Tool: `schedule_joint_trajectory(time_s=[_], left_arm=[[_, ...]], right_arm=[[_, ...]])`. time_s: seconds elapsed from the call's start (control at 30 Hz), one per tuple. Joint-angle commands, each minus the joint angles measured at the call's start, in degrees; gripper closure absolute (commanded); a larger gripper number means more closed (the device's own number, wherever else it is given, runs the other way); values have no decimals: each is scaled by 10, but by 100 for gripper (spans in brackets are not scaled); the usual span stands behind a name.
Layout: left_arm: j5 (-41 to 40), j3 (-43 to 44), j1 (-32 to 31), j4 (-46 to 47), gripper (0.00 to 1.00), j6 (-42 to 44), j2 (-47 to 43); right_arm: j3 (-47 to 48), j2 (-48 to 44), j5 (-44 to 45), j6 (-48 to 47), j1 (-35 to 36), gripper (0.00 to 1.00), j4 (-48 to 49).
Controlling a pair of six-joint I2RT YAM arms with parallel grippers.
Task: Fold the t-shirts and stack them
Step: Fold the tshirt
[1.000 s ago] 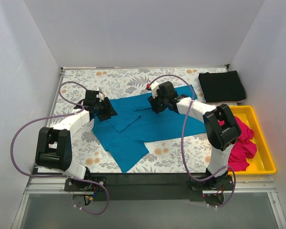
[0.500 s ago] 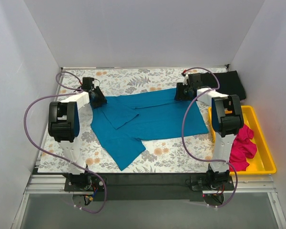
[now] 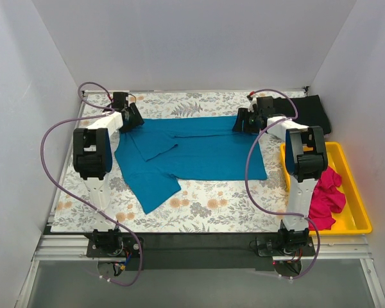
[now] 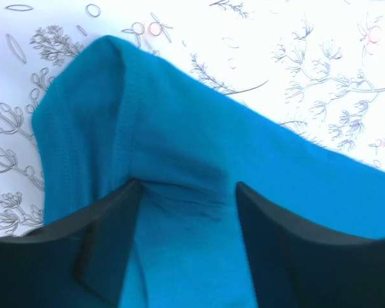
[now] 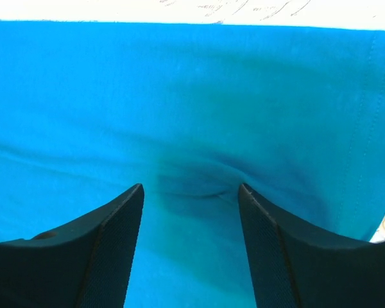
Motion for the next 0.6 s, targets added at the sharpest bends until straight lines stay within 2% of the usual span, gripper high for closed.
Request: schedule_joint_trajectory(time_s=[0.0, 0.1, 0.17, 0.27, 0.37, 0.5, 0.57], left_arm=[[-19, 13, 13, -63, 34, 15, -12], [-30, -4, 13, -85, 25, -6, -87], [-36, -50, 13, -99, 25, -40, -159], [-55, -150, 13, -146, 30, -114, -266], [-67, -299, 13, -184, 38, -151, -405], [-104, -417, 13, -205, 42, -161, -501], [-92, -457, 13, -199, 44, -162, -517]], right_arm=[[15, -59, -28, -6, -3, 30, -24], [-26, -118, 5, 3, -1, 28, -55], [-61, -163, 35, 14, 2, 27, -75], [-122, -234, 97, 13, 18, 27, -147], [-199, -315, 105, -6, 51, 29, -205], [-275, -382, 162, -7, 87, 28, -219], [-309, -407, 175, -5, 87, 29, -219]])
